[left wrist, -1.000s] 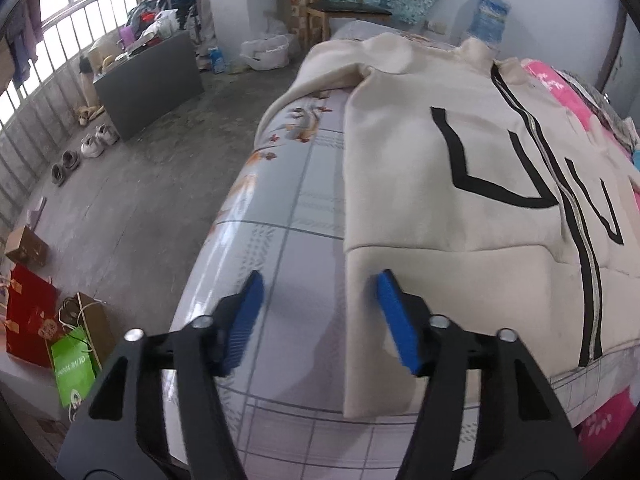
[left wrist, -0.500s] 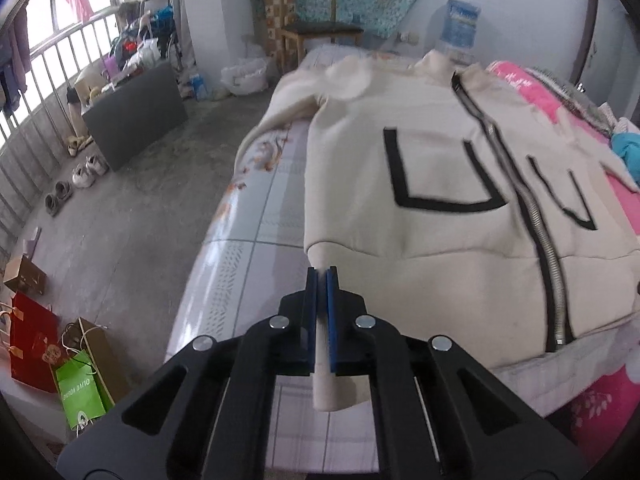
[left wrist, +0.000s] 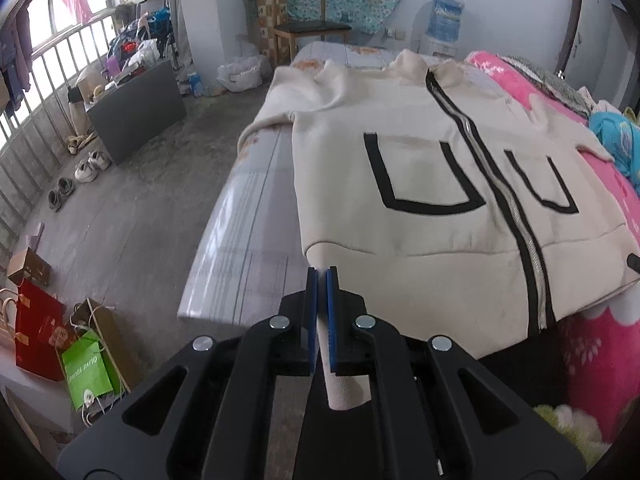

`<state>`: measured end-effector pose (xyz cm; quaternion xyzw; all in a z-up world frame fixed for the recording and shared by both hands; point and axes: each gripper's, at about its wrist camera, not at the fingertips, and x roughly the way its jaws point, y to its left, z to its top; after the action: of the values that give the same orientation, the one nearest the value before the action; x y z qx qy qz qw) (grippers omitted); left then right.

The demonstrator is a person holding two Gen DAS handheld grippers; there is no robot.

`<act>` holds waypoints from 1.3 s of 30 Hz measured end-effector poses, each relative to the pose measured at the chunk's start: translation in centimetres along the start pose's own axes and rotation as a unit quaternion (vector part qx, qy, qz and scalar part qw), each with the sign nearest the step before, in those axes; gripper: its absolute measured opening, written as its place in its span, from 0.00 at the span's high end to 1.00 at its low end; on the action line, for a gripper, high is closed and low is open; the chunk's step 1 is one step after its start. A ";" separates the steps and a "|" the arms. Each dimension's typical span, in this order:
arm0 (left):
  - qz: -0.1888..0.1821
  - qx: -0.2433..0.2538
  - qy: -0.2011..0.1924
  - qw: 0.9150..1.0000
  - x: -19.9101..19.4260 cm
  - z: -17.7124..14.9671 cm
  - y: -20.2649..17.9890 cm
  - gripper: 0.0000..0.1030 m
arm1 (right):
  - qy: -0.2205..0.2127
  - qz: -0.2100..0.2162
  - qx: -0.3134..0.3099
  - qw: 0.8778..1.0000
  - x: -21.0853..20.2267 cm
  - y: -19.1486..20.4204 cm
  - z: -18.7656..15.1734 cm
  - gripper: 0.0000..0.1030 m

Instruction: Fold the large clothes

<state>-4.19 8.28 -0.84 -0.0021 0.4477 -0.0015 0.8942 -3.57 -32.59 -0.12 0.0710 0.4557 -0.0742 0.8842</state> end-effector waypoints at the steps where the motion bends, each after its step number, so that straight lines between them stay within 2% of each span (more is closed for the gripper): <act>1: -0.001 0.000 0.006 1.000 0.4 -0.4 0.1 0.96 | 0.007 -0.004 -0.002 1.000 0.3 -0.2 -0.2 0.93; 2: 0.001 0.002 0.013 1.000 0.7 -0.5 0.2 0.95 | 0.017 -0.014 -0.008 1.000 0.6 -0.2 -0.4 0.88; 4: 0.004 0.003 0.016 1.000 0.8 -0.4 0.5 0.94 | 0.025 -0.042 -0.021 0.999 0.7 0.2 -0.9 0.72; 5: 0.005 0.004 0.013 1.000 0.7 -0.1 0.5 0.93 | 0.024 -0.050 -0.028 0.998 0.4 0.5 -0.9 0.58; 6: 0.004 0.007 0.007 1.000 0.5 0.1 0.6 0.87 | 0.017 -0.052 -0.032 0.998 -0.1 0.9 -0.9 0.46; 8: 0.002 0.008 -0.001 1.000 0.2 0.5 0.8 0.75 | 0.003 -0.050 -0.037 0.998 -1.2 1.6 -0.8 0.41; 11: -0.006 0.003 -0.010 1.000 0.0 1.2 1.0 0.66 | -0.015 -0.040 -0.040 0.998 -2.5 2.7 0.4 0.32; 13: -0.013 -0.007 -0.012 1.000 0.3 1.9 1.3 0.61 | -0.023 -0.019 -0.039 0.999 -2.9 3.5 1.5 0.30; 16: -0.028 -0.027 -0.012 0.999 0.7 3.4 1.9 0.56 | -0.028 0.043 -0.039 0.998 -2.7 5.7 3.5 0.25; 18: -0.040 -0.046 -0.017 0.998 1.1 4.7 2.5 0.53 | -0.021 0.086 -0.045 0.995 -1.9 7.5 4.8 0.24; 23: -0.061 -0.099 -0.054 0.992 1.5 8.3 5.2 0.41 | 0.007 0.140 -0.080 0.987 1.5 13.3 7.8 0.22; 24: -0.060 -0.111 -0.064 0.990 1.7 9.1 6.1 0.36 | 0.010 0.143 -0.088 0.986 2.1 14.3 8.2 0.22; 27: -0.070 -0.150 -0.073 0.984 2.9 11.0 8.7 0.32 | 0.028 0.159 -0.116 0.980 4.8 18.0 9.4 0.21; 30: -0.097 -0.218 -0.052 0.970 6.7 12.9 13.5 0.30 | 0.046 0.166 -0.127 0.977 7.0 19.9 9.8 0.21; 32: -0.119 -0.272 -0.027 0.955 9.8 13.2 16.4 0.30 | 0.067 0.169 -0.130 0.975 8.7 21.2 10.0 0.21; 33: -0.149 -0.321 -0.004 0.935 12.4 13.0 18.9 0.30 | 0.074 0.171 -0.132 0.974 9.2 21.5 10.0 0.21; 34: -0.171 -0.352 0.012 0.920 14.2 12.6 20.3 0.30 | 0.082 0.170 -0.138 0.972 9.8 22.2 10.0 0.21; 35: -0.203 -0.401 0.035 0.893 16.8 11.9 22.5 0.30 | 0.087 0.168 -0.145 0.971 10.3 22.7 10.0 0.21; 36: -0.234 -0.449 0.059 0.860 19.6 11.0 24.4 0.30 | 0.091 0.165 -0.151 0.970 10.6 23.0 9.9 0.21; 37: -0.257 -0.480 0.075 0.835 21.6 10.1 25.4 0.30 | 0.096 0.160 -0.158 0.970 11.1 23.5 9.9 0.21; 38: -0.293 -0.518 0.093 0.798 24.3 8.9 26.6 0.30 | 0.101 0.157 -0.164 0.969 11.5 23.9 10.0 0.21; 39: -0.315 -0.540 0.102 0.773 26.1 8.2 27.2 0.30 | 0.104 0.156 -0.166 0.968 11.7 24.0 9.9 0.21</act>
<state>17.99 35.42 -16.96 -0.6258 0.4379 -0.0412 0.6442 15.78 -11.78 -2.60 0.0008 0.5343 0.1488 0.8321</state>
